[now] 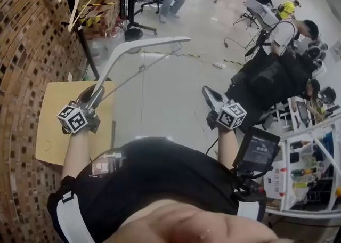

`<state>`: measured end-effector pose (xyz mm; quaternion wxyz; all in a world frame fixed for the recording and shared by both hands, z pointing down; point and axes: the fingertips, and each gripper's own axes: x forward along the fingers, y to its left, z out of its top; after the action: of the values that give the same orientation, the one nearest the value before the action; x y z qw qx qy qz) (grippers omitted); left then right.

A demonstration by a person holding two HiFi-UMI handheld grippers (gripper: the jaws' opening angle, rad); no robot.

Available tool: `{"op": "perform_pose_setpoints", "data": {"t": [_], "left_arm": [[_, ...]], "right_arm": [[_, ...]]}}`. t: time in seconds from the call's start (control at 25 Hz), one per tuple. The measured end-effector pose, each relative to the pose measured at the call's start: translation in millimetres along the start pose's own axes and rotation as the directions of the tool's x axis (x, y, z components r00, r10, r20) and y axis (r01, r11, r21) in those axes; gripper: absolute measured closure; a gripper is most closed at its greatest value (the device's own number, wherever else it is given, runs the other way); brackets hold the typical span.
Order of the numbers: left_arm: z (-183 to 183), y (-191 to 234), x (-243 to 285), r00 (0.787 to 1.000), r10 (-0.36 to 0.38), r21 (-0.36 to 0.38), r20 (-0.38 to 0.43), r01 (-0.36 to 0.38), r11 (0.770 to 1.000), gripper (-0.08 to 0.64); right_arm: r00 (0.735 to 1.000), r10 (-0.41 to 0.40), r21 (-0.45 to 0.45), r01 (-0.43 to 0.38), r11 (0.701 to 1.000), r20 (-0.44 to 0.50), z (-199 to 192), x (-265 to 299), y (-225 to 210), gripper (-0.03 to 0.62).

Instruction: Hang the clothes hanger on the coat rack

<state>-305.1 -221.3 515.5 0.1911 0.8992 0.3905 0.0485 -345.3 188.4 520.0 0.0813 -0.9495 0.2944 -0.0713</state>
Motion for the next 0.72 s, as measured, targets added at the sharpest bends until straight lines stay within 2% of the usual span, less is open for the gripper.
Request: {"op": "perform_pose_setpoints", "data": {"t": [0.12,0.24,0.36,0.56,0.72], "left_arm": [[8,13,43,0.996,0.078,0.002,0.04,-0.078,0.997,0.456],[10,26,76,0.985,0.158,-0.043,0.068,-0.155,0.987,0.456],[18,42,106,0.973,0.206,-0.055,0.1,-0.202,0.978,0.456],[24,54,152,0.966,0.235,-0.05,0.106,-0.231,0.972,0.456],[35,84,200,0.971,0.213,-0.03,0.105,-0.211,0.977,0.456]], "right_arm": [[0.997,0.075,-0.038,-0.075,0.996,0.003,29,41,-55,0.578],[0.989,0.149,-0.061,-0.15,0.987,-0.021,58,83,-101,0.578],[0.979,0.204,-0.095,-0.205,0.974,-0.017,87,123,-139,0.578],[0.97,0.243,-0.094,-0.245,0.965,-0.024,104,164,-185,0.578],[0.971,0.24,-0.08,-0.24,0.967,-0.021,102,203,-224,0.578]]}}
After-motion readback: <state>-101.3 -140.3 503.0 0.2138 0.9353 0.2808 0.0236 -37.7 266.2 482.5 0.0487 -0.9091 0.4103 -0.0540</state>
